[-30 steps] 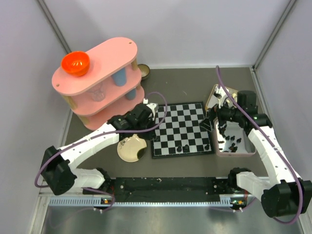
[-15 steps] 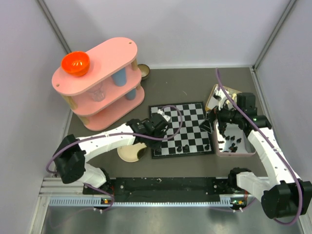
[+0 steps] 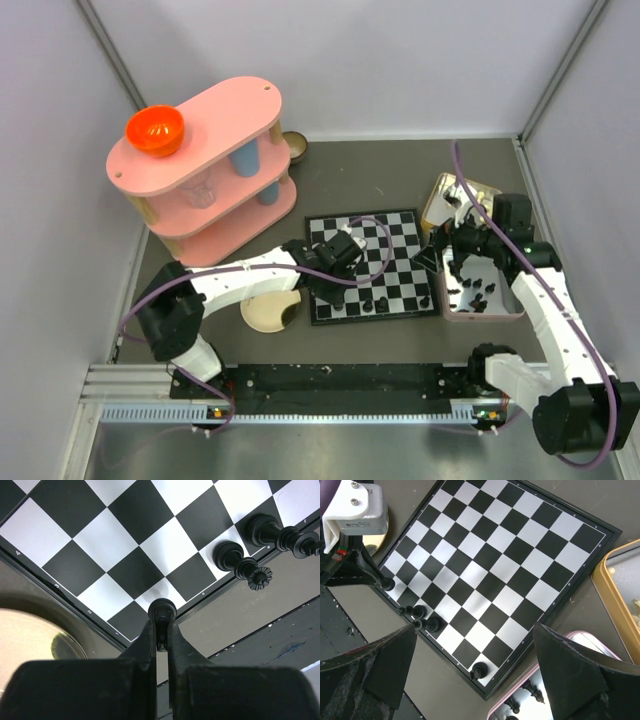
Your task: Set up the chess pieces on the board
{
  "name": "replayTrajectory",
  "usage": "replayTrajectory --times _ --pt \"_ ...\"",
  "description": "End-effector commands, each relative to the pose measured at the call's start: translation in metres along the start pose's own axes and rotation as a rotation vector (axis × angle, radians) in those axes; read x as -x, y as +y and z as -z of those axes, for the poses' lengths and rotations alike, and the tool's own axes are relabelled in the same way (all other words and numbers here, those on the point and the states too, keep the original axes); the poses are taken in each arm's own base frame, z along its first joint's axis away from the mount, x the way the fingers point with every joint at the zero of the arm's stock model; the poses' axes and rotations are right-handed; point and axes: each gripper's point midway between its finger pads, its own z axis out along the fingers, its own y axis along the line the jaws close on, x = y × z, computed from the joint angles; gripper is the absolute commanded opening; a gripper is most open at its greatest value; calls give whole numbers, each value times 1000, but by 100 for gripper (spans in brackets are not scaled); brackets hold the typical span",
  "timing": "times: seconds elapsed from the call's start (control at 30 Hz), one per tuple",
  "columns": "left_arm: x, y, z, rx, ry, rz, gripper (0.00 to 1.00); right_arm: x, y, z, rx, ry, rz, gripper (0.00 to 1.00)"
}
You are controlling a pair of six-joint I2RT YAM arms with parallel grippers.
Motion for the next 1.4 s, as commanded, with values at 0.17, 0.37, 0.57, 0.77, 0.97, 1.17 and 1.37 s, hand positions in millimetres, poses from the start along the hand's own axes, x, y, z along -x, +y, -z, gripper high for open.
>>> replayTrajectory --times 0.17,0.37,0.57,0.77,0.97,1.17,1.37 --pt "11 -15 3 -29 -13 -45 0 7 -5 5 -27 -41 12 99" --pt "5 -15 -2 -16 10 -58 0 5 -6 5 -30 -39 9 99" --pt "4 -13 -4 12 7 -56 0 4 -6 5 -29 -40 6 99" --pt "2 -10 -8 28 14 -53 0 5 -5 6 -28 -43 4 99" --pt "5 -7 -10 56 3 -48 0 4 -6 6 -30 -43 0 99" --pt "6 -7 -12 57 2 -51 0 3 -7 7 -34 -44 -3 99" --pt "4 -6 -12 59 7 -57 11 3 -7 7 -38 -46 0 99"
